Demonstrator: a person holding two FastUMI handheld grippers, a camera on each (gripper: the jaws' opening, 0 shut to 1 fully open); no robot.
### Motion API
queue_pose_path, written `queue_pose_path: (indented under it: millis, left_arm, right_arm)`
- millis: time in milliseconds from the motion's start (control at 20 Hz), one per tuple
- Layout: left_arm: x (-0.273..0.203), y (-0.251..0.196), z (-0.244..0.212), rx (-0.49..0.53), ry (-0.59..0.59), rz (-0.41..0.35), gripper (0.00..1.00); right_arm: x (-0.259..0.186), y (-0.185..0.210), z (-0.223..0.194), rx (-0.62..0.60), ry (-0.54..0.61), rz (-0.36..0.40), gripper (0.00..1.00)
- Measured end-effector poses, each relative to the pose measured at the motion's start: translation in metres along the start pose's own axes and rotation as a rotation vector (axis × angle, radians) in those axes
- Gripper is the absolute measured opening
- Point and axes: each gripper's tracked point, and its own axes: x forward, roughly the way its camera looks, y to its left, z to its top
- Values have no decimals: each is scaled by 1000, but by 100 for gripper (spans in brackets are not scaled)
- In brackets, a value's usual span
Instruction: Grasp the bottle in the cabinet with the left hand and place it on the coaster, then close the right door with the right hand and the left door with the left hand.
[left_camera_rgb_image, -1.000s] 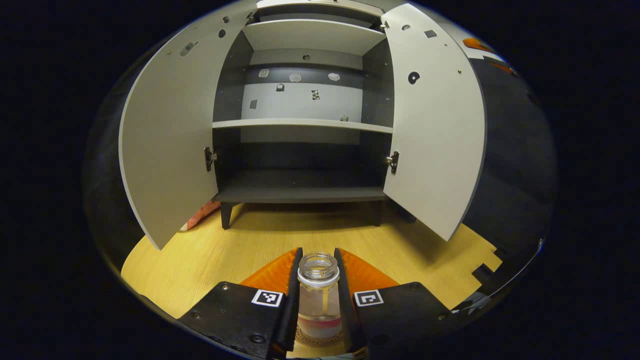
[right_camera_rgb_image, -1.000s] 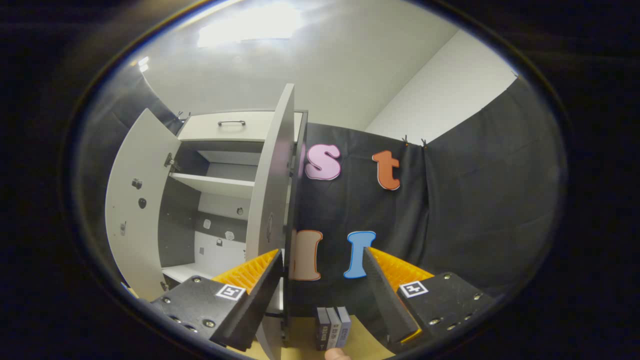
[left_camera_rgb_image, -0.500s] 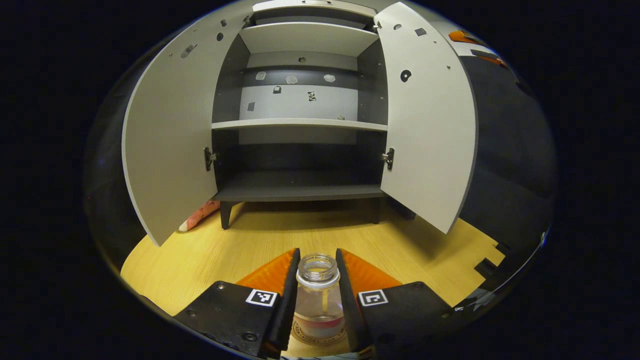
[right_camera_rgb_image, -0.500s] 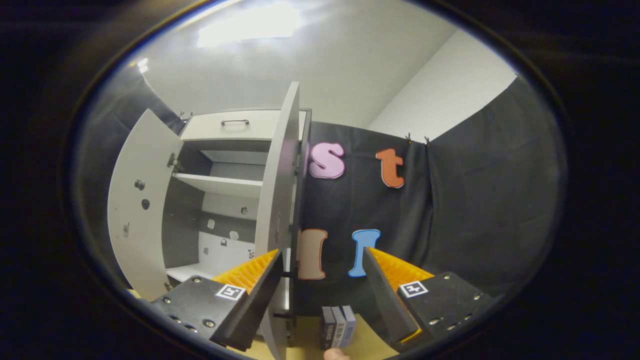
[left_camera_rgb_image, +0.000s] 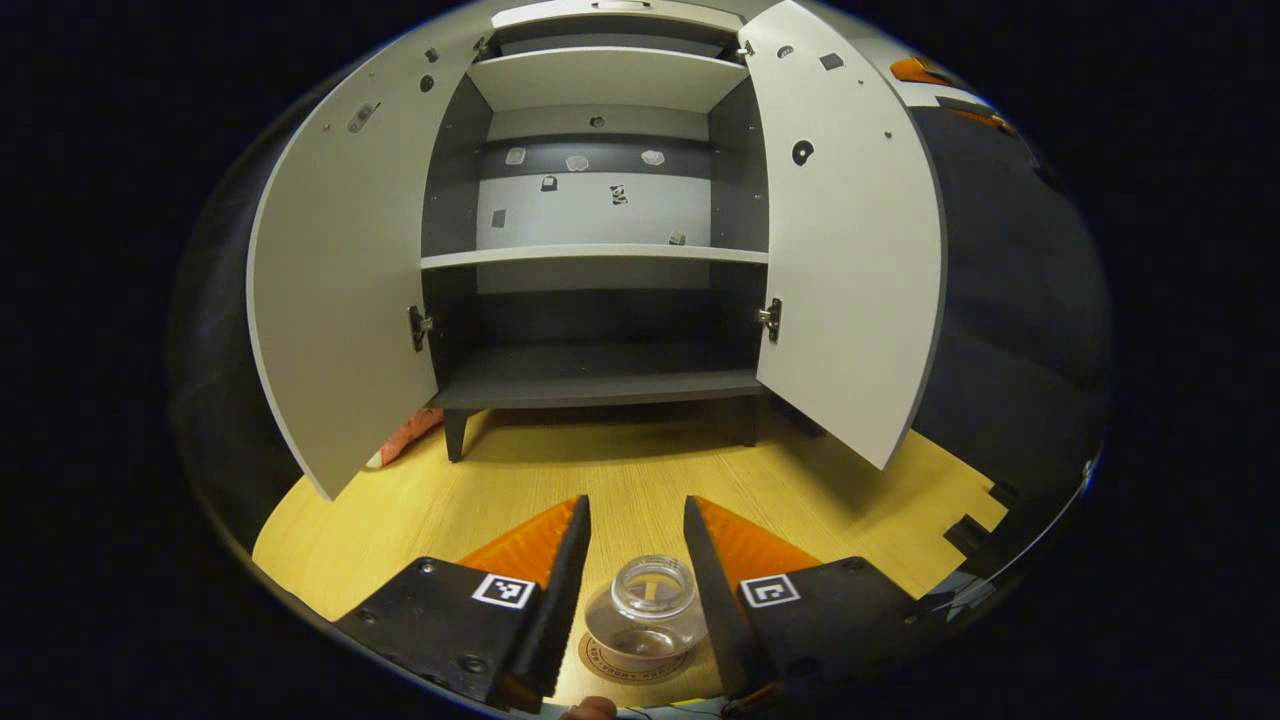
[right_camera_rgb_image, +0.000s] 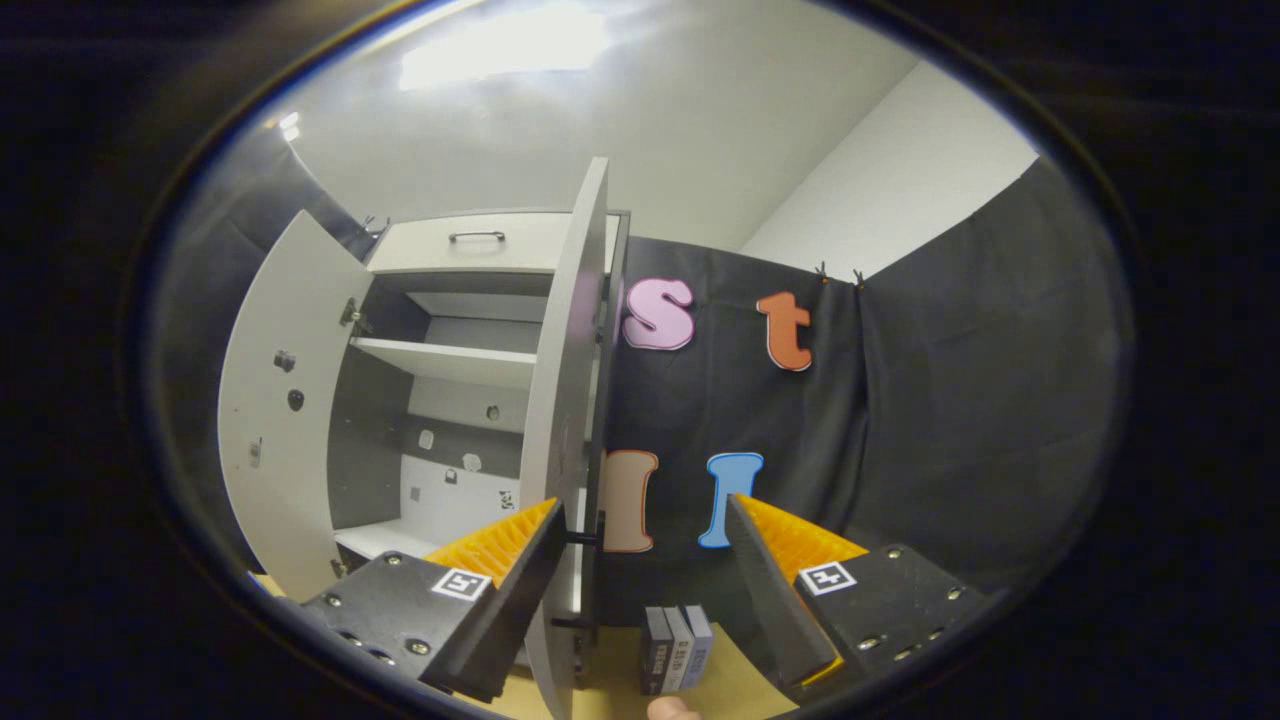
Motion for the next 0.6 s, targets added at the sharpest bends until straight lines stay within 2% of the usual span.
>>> queue_pose_path:
  millis: [50,100,350,400,500,600]
  left_arm:
    - [-4,0,5,1,-7,3,62]
    - [-4,0,10,0,-13,-1,68]
    - [-14,-2,46,27,-65,0,68]
    - [-16,-3,55,33,-77,4,70]
    - [-19,-4,76,40,-111,11,77]
    - [-21,-5,98,40,-142,17,77]
  right_arm:
    - [1,0,0,2,0,0,96]
    - [0,0,-1,3,1,0,96]
    - [2,1,-3,11,3,-3,93]
    - [2,0,-5,11,6,-6,96]
    - [4,-1,-9,14,12,-10,96]
    - [6,-1,-13,20,22,-14,96]
